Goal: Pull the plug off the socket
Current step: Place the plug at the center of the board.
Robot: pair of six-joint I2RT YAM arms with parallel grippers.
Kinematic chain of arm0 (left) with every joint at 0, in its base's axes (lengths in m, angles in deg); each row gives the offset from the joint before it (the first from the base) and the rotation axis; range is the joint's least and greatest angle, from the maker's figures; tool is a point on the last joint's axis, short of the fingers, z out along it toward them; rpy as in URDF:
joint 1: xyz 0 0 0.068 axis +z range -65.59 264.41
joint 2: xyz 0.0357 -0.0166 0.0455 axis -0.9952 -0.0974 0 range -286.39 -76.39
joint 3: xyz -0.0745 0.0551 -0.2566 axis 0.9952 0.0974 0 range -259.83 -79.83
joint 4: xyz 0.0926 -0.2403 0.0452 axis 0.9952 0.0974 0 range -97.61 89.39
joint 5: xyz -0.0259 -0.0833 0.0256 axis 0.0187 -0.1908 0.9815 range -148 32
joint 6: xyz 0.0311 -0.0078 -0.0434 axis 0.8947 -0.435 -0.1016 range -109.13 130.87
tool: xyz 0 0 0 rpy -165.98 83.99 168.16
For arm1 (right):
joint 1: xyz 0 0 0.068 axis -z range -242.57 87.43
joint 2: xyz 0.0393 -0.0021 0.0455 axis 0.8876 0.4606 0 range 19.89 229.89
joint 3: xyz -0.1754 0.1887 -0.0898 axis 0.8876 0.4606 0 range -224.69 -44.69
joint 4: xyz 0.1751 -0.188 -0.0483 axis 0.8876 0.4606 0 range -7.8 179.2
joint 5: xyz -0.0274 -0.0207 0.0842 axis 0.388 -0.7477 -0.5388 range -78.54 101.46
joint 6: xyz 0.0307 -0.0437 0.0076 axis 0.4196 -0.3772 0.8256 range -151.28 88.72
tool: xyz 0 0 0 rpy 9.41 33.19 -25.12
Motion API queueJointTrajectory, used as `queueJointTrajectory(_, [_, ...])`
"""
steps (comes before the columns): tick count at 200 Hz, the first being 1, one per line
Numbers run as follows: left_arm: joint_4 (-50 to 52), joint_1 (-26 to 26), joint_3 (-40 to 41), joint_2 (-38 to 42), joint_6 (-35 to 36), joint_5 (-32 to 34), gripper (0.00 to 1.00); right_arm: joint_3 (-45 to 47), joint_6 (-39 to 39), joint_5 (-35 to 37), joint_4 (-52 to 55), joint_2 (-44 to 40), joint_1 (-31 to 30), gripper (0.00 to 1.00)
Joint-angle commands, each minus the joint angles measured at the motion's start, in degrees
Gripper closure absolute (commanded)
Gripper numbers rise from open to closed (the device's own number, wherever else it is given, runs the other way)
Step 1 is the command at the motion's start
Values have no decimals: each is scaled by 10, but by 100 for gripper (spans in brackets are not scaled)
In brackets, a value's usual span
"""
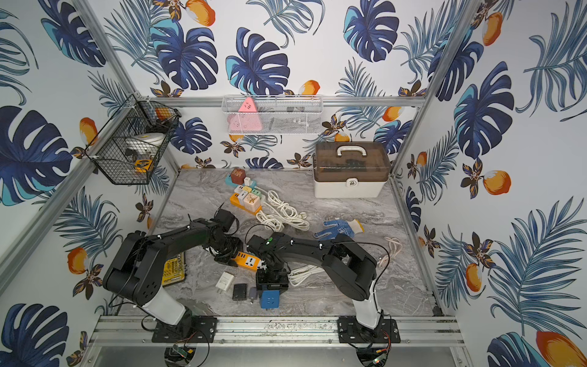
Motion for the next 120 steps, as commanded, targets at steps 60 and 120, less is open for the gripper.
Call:
queueJointTrajectory(60, [-24,-4,4,-6,-5,30,100,5,21,45,25,-51,22,9])
queueJointTrajectory(120, [-28,-8,6,-5,-9,29,100,141,151,142,38,-252,136,6])
